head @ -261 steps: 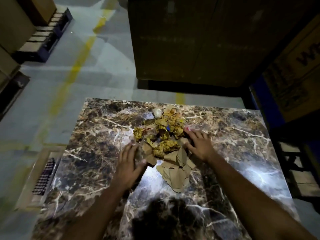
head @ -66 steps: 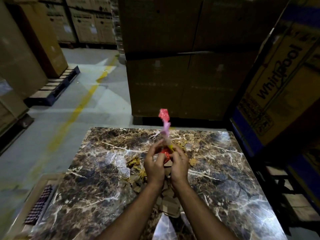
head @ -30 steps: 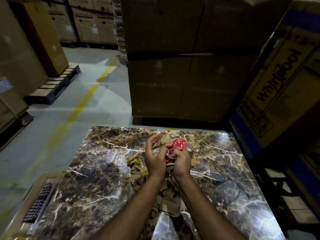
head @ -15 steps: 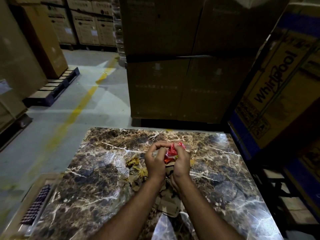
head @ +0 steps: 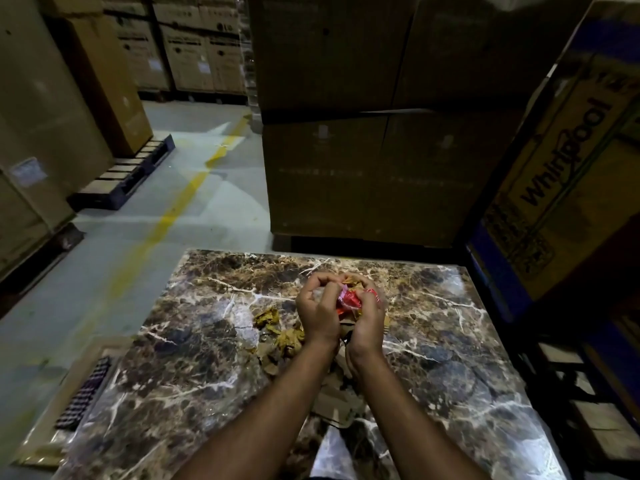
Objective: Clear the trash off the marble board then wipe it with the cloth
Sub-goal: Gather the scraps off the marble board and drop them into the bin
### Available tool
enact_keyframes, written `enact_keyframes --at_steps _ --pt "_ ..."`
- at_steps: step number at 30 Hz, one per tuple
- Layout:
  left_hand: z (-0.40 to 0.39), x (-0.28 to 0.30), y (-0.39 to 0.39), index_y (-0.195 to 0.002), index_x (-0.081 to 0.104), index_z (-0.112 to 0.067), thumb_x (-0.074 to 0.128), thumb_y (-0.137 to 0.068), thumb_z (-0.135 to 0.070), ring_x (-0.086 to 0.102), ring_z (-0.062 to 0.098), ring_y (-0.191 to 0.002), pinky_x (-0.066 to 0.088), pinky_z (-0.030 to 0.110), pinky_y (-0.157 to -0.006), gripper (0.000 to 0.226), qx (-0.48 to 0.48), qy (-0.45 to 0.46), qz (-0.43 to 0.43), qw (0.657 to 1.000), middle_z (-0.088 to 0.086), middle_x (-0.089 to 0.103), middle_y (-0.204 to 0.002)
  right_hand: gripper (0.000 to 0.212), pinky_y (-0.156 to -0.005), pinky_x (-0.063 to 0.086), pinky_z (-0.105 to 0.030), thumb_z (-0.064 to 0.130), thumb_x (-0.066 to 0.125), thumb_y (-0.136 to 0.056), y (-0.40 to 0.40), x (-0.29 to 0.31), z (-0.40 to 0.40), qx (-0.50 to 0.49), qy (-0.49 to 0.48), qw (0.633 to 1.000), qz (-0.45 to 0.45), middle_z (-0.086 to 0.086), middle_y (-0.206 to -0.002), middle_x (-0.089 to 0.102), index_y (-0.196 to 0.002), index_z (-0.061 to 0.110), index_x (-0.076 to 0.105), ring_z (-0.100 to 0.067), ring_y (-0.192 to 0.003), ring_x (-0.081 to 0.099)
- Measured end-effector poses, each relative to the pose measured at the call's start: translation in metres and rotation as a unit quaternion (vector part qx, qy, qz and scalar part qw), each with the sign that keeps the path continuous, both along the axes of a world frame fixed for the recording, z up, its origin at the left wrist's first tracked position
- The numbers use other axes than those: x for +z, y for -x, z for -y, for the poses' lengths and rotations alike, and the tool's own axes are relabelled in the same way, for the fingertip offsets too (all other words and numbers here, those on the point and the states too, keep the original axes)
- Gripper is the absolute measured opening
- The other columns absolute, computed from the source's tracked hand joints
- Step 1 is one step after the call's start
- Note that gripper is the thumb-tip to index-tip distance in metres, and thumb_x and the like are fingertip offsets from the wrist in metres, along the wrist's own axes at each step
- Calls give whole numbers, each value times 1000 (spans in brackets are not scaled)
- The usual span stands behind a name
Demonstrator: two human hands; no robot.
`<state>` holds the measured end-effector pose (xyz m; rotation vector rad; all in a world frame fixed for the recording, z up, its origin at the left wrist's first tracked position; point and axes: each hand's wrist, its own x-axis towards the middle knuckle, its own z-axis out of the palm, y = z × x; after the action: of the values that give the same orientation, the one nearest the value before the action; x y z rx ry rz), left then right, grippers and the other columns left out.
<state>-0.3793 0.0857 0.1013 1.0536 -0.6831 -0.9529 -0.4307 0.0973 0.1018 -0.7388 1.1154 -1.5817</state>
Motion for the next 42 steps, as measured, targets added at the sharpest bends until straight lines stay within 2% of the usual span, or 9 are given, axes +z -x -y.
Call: enact_keyframes --at_steps 4,7,11,17,21,26,31,37,42 --pt "2 4 13 -68 65 -13 58 -71 -11 67 17 -73 53 29 -60 8 3 17 -6 1000 1 70 -72 29 -73 58 -32 16 52 -94 10 -4 -1 -20 -20 999 33 -17 -105 73 -114 4 68 -24 -91 71" --pt "-1 0 23 -71 66 -14 63 -67 -25 69 15 -77 55 30 -66 12 3 32 16 999 -3 72 -75 23 -63 56 -24 5 49 -101 19 -8 -3 -56 -48 994 76 -5 -93 72 -101 17 68 -14 -78 71" --pt "-7 -8 25 -79 69 -15 62 -71 -37 66 18 -80 53 32 -69 25 8 34 63 997 -1 70 -80 27 -74 56 -36 5 52 -98 17 -10 -2 -74 -59 989 112 -6 -93 73 -95 21 73 -25 -86 69" --pt "-41 -21 5 -98 77 -20 69 -79 -40 69 30 -105 58 39 -84 28 34 26 26 999 9 73 -109 13 -65 56 -33 8 55 -97 0 -20 -12 19 -102 988 111 -11 -96 68 -103 13 66 -24 -82 67" --pt "-70 -16 -24 -84 77 -27 69 -71 -41 72 23 -90 58 31 -73 21 151 6 -15 988 2 76 -92 32 -68 58 -34 22 62 -85 -36 -28 -33 110 -121 982 92 -18 -104 69 -112 5 67 -30 -89 69" --pt "-114 -2 -79 -81 79 -30 68 -64 -39 73 28 -90 60 34 -73 21 285 16 -35 958 3 77 -90 59 -69 57 -33 30 69 -74 -98 -21 -64 252 -115 955 108 -18 -104 68 -122 -5 62 -27 -88 69" --pt "-174 0 -162 -82 77 -20 68 -67 -31 72 40 -94 60 53 -82 21 395 29 -42 917 15 76 -97 36 -79 52 -39 37 71 -61 -191 -18 -118 359 -107 923 92 -14 -92 71 -88 15 78 -30 -87 66" --pt "-297 -20 -282 -84 76 -19 69 -67 -33 71 36 -91 58 49 -82 23 516 14 -70 853 12 76 -93 74 -78 56 -39 40 73 -59 -322 -33 -241 447 -172 876 61 -22 -110 68 -120 0 63 -37 -99 68" --pt "-421 -49 -384 -81 75 -19 69 -71 -27 72 33 -88 59 44 -77 14 588 -4 -91 804 9 76 -89 39 -72 58 -34 21 59 -88 -424 -52 -365 542 -171 822 23 -18 -100 69 -118 -4 63 -29 -89 69"
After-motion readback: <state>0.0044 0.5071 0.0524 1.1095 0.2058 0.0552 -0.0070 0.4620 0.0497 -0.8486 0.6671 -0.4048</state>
